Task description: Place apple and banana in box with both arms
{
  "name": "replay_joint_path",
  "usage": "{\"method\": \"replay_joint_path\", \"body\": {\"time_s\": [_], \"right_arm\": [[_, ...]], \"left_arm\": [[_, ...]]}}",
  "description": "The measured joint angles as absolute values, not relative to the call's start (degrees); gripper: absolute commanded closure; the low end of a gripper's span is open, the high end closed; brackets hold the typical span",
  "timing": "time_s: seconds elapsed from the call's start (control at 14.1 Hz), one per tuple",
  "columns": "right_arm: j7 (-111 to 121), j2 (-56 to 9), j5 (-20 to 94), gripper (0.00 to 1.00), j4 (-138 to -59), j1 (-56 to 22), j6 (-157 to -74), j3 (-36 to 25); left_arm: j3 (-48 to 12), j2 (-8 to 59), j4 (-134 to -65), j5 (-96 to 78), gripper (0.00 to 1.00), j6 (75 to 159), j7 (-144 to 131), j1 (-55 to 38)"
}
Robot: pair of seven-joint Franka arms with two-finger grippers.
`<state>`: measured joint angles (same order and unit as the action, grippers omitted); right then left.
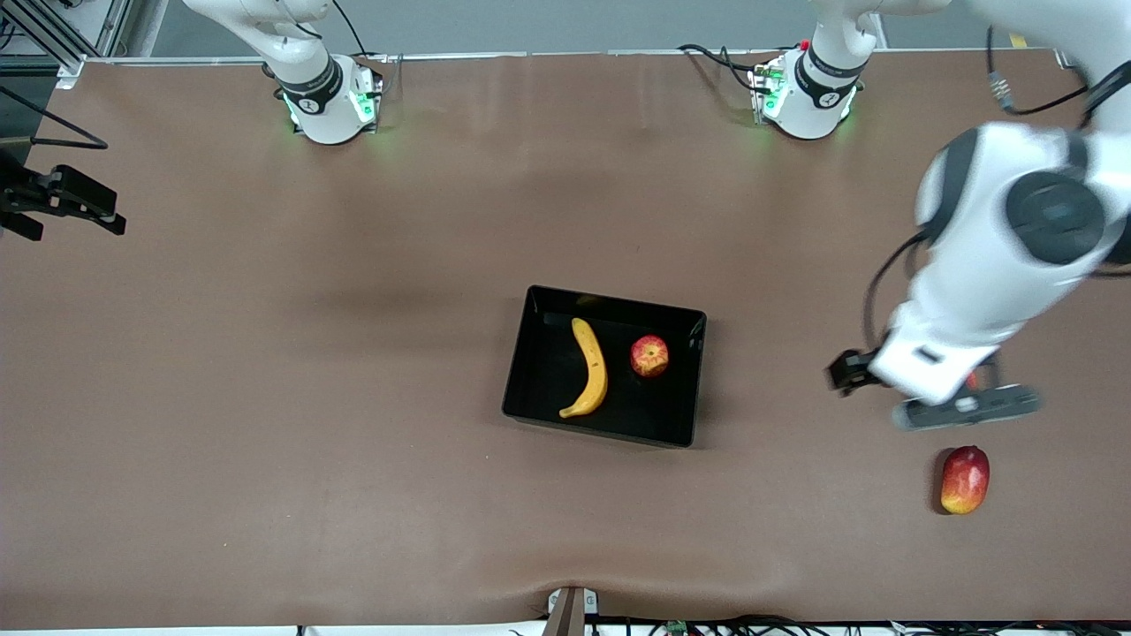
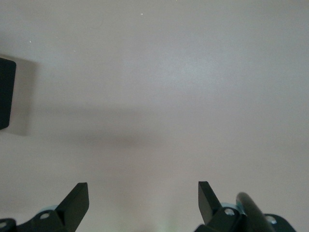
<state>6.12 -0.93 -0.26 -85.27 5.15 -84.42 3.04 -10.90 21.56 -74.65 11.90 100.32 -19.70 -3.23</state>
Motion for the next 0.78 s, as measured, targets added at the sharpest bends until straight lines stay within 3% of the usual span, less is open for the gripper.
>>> {"method": "replay_joint_path", "body": {"time_s": [0.28, 0.78], "right_arm": [[6.12, -0.93, -0.26, 0.00, -85.26, 5.15, -84.42, 3.04], [6.12, -0.92, -0.26, 0.00, -85.26, 5.15, -84.42, 3.03]], "left_arm": [[-10.90, 13.70, -79.93, 8.85, 0.00, 97.84, -10.15, 2.52], [-10.28, 1.08, -92.47, 6.75, 0.00, 96.73, -9.30, 0.31]]}}
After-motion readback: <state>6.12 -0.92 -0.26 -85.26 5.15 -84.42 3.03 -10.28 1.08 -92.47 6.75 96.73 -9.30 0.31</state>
